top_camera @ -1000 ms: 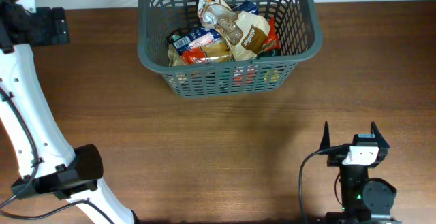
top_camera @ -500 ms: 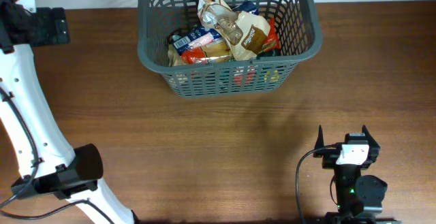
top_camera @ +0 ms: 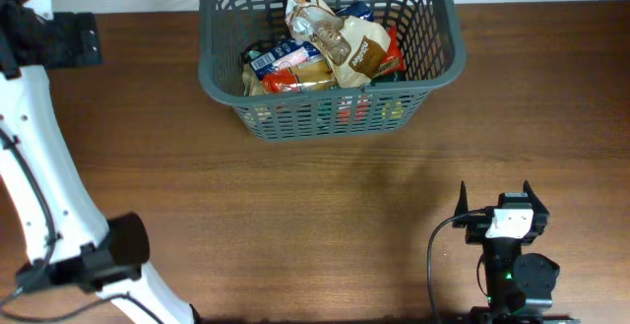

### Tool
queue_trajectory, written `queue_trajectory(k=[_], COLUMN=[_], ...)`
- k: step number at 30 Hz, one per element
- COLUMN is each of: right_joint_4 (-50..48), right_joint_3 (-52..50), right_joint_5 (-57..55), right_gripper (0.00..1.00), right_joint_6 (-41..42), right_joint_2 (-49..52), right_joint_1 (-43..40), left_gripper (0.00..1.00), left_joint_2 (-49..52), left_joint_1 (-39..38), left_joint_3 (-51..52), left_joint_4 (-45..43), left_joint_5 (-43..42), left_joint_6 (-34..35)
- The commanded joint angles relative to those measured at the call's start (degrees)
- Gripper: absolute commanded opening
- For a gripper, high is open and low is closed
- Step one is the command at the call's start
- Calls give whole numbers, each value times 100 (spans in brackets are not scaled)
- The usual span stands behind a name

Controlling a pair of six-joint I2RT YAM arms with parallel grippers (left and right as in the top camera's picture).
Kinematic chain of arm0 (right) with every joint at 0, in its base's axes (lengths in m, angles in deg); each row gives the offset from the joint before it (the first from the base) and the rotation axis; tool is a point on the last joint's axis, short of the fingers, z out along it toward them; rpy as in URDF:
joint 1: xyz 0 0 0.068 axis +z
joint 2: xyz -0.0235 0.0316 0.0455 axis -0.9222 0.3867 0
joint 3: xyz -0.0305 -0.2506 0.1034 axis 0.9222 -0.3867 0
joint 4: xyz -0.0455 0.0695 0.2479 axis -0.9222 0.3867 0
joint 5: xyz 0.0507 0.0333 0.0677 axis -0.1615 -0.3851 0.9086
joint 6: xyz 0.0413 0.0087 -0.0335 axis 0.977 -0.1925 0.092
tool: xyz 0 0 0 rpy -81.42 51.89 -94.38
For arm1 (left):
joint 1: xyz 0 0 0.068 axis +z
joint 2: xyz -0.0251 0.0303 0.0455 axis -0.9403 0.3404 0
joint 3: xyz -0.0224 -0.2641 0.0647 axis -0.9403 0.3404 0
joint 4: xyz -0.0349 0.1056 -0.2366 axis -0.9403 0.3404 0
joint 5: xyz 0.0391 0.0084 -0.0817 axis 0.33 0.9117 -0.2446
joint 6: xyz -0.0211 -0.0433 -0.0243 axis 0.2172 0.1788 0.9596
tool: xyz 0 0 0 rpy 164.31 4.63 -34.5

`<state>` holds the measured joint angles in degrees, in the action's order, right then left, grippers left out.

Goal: Pack container

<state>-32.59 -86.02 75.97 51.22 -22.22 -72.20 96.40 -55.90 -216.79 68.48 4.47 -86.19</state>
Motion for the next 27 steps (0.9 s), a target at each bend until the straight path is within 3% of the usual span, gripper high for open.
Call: queue_trajectory(k=[1,8,13,17,23,27], right_joint_4=[-17,-17,-17,-17,-17,-17], right_joint_3=[-59,-59,-57,-57,-59,-57], right_joint_5=[-90,-90,-90,-90,-90,-90], right_gripper=[99,99,99,99,99,99], right_joint_6=[7,7,7,7,4,7], right_joint_2=[-66,-66,-66,-66,-66,-66], right_joint_1=[-28,-28,-28,-28,-28,-28], left_gripper=[99,99,99,99,99,99], left_joint_2=[-1287,-3720,-5226,-6432,-8231,-9099], left_joint_1=[-372,-1499,-1646,-1646,-1646,-1646], left_joint_3=[730,3484,5298,6902,9582,10863], left_joint_4=[2,9,-448,-2131,-5370,-6467], left_joint_5=[2,0,0,-511,-1665,-1910], left_joint_6=[74,74,72,74,76,76])
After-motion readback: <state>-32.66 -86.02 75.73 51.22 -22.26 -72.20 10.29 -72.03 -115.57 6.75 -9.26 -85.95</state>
